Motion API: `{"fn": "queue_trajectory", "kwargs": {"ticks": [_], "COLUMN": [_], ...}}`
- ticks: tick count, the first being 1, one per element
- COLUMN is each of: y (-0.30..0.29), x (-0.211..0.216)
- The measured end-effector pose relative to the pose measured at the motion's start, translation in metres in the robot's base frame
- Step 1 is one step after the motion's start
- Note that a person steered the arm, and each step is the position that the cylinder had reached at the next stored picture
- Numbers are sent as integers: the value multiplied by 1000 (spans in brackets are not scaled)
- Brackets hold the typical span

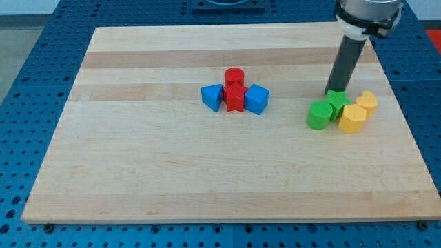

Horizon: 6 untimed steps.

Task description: Point at the yellow heart

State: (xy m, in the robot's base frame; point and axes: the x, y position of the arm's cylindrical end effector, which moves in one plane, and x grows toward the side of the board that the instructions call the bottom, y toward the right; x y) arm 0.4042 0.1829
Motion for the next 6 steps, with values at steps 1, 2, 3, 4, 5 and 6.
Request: {"fn": "queue_trajectory", "kwargs": {"ticks": [1,2,3,4,5,6], "y": [-6,-15,-16,-8,29,60], "x": [5,10,3,-18,-20,-18]}}
